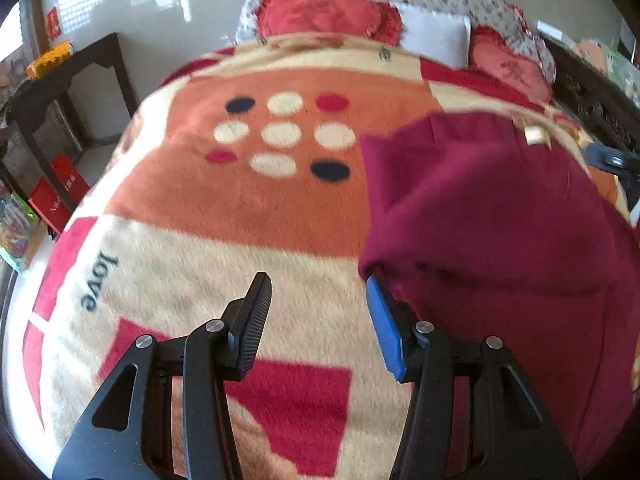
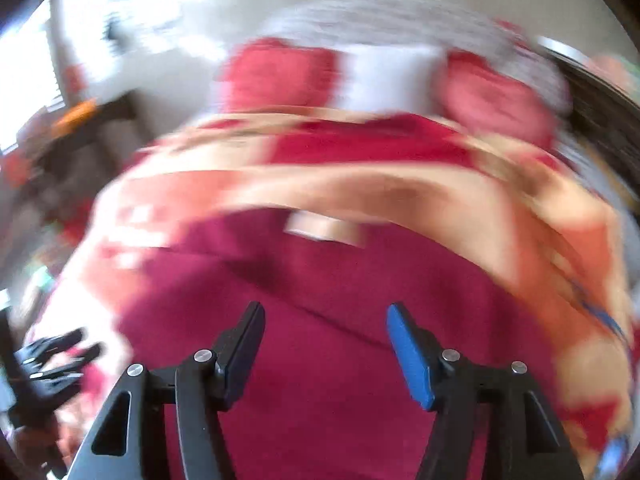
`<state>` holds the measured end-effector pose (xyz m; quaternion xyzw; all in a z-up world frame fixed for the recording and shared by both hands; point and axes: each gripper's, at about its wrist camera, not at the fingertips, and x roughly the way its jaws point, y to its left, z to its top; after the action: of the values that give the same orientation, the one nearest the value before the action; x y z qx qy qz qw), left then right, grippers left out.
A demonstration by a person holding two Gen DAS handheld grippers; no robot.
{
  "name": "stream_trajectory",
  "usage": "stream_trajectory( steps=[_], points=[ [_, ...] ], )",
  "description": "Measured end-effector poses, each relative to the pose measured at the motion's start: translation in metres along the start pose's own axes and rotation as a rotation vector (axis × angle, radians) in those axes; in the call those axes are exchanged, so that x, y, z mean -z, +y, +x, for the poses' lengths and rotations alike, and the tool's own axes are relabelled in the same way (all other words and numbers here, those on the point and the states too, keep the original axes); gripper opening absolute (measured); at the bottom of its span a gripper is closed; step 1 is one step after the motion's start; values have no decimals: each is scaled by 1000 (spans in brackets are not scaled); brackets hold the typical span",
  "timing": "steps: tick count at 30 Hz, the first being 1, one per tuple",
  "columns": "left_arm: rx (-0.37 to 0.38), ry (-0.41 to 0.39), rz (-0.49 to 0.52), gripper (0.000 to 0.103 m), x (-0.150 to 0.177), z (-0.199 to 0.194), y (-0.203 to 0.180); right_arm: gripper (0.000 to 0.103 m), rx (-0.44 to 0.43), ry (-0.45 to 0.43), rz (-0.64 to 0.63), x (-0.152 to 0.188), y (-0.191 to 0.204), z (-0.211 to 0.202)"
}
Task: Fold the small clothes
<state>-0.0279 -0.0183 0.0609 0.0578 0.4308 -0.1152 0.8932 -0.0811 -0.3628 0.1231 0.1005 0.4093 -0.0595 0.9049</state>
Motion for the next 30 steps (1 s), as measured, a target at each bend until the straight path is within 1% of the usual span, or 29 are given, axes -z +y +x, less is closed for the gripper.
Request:
stream_trajectory(
  steps=[1, 3, 4, 5, 7, 8, 10, 11, 12, 13, 14, 16, 17, 18, 19, 20, 22, 24, 26, 27, 28, 29, 30],
  points=[
    [-3, -11, -6, 51, -3, 1, 1, 61, -61, 5, -43, -10, 20, 9],
    [1, -11, -25, 51, -10, 6, 4, 61, -148, 15, -137, -27, 56, 31],
    [16, 4, -41, 51, -14, 13, 4, 61, -159, 21, -179, -33, 68, 41],
    [30, 14, -54, 51, -16, 19, 5, 61, -160, 31, -244, -38, 90, 56],
    [55, 42, -56, 51, -17, 30, 4, 61, -173, 61, -316, -44, 111, 83],
    [60, 60, -53, 51, -16, 35, 3, 61, -192, 87, -337, -46, 119, 99],
    [78, 67, -41, 51, -12, 37, 2, 59, -215, 166, -372, -45, 134, 129],
    [90, 71, -29, 51, -10, 37, 1, 53, -216, 215, -406, -42, 136, 144],
    [101, 78, -21, 51, -8, 38, 0, 31, -192, 233, -451, -38, 143, 153],
    [114, 88, -14, 51, -5, 38, -1, 15, -163, 226, -483, -35, 146, 155],
    [128, 101, -10, 51, -2, 40, -2, 8, -191, 211, -478, -37, 147, 154],
    [135, 112, -4, 51, 3, 44, -5, 6, -236, 171, -437, -46, 148, 146],
    [126, 100, 2, 51, 4, 43, -7, 4, -254, 143, -409, -51, 148, 144],
    [120, 96, 4, 51, 4, 42, -7, 4, -253, 128, -391, -54, 148, 146],
    [119, 98, 0, 51, 4, 41, -6, 0, -237, 122, -377, -55, 152, 154],
    [122, 100, -11, 51, 3, 38, -4, 0, -210, 135, -361, -53, 153, 164],
    [123, 87, -20, 51, 2, 29, 3, 0, -194, 132, -343, -54, 155, 172],
    [101, 60, -14, 51, -1, 20, 10, 0, -217, 122, -301, -54, 151, 156],
    [84, 43, -18, 51, -5, 17, 16, 6, -273, 124, -261, -50, 138, 130],
    [77, 36, -30, 51, -9, 17, 19, 18, -299, 110, -256, -43, 132, 111],
    [71, 34, -39, 51, -10, 18, 22, 34, -305, 93, -256, -34, 128, 95],
    [60, 37, -53, 51, -13, 20, 24, 39, -306, 88, -258, -27, 129, 91],
    [60, 39, -71, 51, -16, 23, 24, 39, -311, 111, -275, -11, 129, 86]
  ],
)
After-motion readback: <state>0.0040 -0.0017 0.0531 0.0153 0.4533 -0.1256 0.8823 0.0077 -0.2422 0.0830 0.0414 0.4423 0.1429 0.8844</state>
